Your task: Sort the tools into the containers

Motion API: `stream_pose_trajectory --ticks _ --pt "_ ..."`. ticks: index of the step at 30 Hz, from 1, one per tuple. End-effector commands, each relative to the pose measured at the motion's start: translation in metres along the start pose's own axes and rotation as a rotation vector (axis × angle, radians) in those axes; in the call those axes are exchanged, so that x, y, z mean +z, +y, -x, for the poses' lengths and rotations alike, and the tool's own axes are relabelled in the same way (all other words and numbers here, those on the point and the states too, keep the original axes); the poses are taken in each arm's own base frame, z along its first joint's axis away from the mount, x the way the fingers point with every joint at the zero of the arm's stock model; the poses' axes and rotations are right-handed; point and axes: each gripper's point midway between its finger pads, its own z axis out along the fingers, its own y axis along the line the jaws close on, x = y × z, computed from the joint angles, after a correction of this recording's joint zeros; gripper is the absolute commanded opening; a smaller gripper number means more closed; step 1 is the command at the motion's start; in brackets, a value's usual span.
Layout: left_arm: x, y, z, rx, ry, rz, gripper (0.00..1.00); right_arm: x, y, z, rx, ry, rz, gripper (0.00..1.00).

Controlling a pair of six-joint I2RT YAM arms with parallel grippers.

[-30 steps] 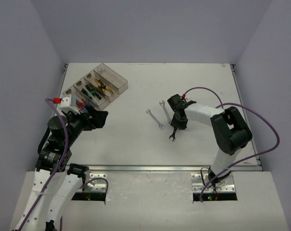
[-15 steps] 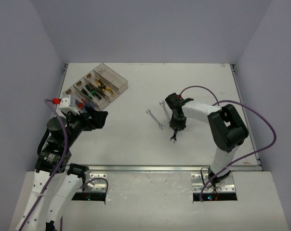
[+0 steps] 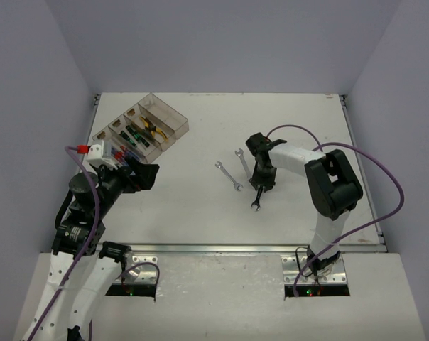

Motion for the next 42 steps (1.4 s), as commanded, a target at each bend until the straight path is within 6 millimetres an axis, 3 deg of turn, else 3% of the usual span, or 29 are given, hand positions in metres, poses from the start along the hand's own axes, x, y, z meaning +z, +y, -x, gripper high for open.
stream_pose_trajectory --ticks 1,6,13,18,23,33,42 --pt "0.001 -0.005 0.007 0.021 -0.031 -0.031 1.0 0.041 -0.044 -0.018 -0.02 0.06 -0.168 0.35" --pt "0.002 -0.006 0.006 0.022 -0.022 -0.034 1.0 0.041 -0.043 -0.017 -0.025 0.067 -0.154 0.34" --pt "0.001 -0.006 0.006 0.024 -0.025 -0.037 1.0 0.047 -0.036 -0.022 -0.032 0.082 -0.11 0.22" --pt "0.001 -0.007 0.006 0.025 -0.024 -0.039 1.0 0.046 -0.036 -0.021 -0.04 0.077 -0.105 0.0" --pt "0.001 -0.007 0.005 0.024 -0.021 -0.043 1.0 0.036 -0.036 -0.017 -0.068 0.048 -0.082 0.0" --pt "0.005 -0.008 0.002 0.02 0.0 -0.051 1.0 -0.006 -0.027 0.001 -0.126 -0.068 0.046 0.0" --pt "0.008 -0.01 0.0 0.016 0.017 -0.054 1.0 -0.018 -0.024 0.0 -0.16 -0.084 0.096 0.0"
